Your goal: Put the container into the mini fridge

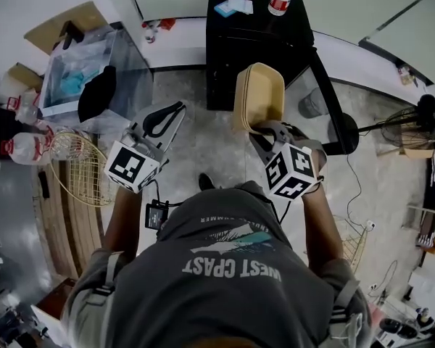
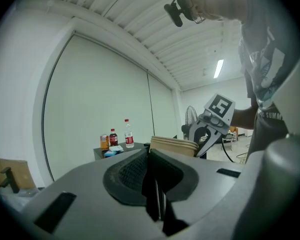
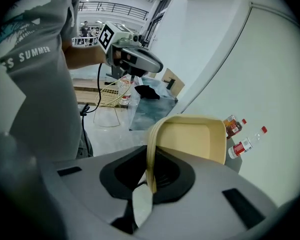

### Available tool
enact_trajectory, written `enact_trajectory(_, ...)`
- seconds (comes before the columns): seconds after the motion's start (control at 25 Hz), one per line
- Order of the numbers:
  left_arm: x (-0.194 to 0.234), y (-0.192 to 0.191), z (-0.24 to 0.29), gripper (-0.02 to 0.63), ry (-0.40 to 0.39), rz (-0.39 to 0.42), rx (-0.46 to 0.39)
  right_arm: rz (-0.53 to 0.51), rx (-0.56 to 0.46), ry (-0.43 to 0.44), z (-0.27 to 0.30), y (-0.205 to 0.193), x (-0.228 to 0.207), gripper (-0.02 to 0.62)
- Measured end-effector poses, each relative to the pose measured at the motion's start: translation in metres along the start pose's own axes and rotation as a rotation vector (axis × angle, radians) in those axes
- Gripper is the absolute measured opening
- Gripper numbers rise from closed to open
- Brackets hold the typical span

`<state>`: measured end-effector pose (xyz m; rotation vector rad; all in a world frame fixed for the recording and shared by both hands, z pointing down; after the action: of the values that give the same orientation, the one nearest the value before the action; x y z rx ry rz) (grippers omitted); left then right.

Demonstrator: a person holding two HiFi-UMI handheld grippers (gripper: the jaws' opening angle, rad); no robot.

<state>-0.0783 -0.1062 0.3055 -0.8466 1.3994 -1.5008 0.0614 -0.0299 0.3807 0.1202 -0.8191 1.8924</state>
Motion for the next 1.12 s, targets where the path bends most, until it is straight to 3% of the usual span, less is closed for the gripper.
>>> enact_trajectory(0.32, 0.019, -0.004, -0.003, 0.035, 0.024, -0.027, -0.018, -0.047, 0.065, 0.006, 0.029, -0.005, -0.016, 0.046)
enact_trajectory(1.12, 0.069, -0.022, 0.033, 0.037, 0.167, -0.101, 0.055, -0.121, 0.088, 0.094, 0.133, -0.047, -0.08, 0.046)
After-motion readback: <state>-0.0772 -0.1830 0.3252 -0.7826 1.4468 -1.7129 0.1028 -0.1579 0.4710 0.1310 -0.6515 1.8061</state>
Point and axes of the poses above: the fingertips, and each gripper's own axes: z forward along the fingers, x to its left, y out of its top, the point moved 1 cm from there along -z, backward along the fingers, and after that the axes turned 5 degrees about -y, right-handed, at the moved point
